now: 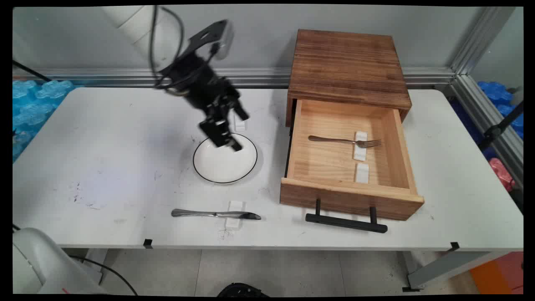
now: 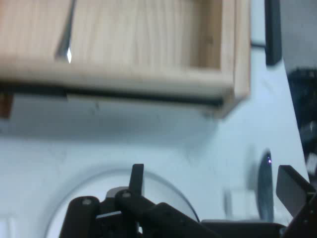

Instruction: Pick up the knife from the right of the white plate

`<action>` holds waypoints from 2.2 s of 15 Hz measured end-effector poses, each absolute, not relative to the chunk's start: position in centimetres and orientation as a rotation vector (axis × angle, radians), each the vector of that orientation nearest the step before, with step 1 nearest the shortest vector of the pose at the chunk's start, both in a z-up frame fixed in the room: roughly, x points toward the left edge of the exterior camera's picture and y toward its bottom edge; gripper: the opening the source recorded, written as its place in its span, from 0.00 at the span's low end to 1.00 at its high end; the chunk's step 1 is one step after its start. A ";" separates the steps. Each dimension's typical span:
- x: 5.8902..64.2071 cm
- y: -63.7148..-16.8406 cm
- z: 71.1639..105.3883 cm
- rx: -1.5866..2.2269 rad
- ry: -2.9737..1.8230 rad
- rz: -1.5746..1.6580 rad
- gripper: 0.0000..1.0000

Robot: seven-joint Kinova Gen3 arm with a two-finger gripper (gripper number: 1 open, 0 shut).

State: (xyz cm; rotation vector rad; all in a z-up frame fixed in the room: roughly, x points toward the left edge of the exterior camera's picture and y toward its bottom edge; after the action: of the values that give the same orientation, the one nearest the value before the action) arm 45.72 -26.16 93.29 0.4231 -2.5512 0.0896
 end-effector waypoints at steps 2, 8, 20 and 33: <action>47.5 -24.5 92.6 0.417 -2.585 0.072 1.00; 50.6 -19.7 90.8 0.397 -2.674 0.078 1.00; 49.6 -13.3 87.2 0.421 -2.716 0.043 1.00; 46.5 -14.0 81.9 0.507 -2.684 0.037 1.00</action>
State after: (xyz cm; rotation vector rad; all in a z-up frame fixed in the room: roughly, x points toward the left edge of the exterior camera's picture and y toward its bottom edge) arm 46.51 -13.98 81.89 0.5068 -2.6839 0.0367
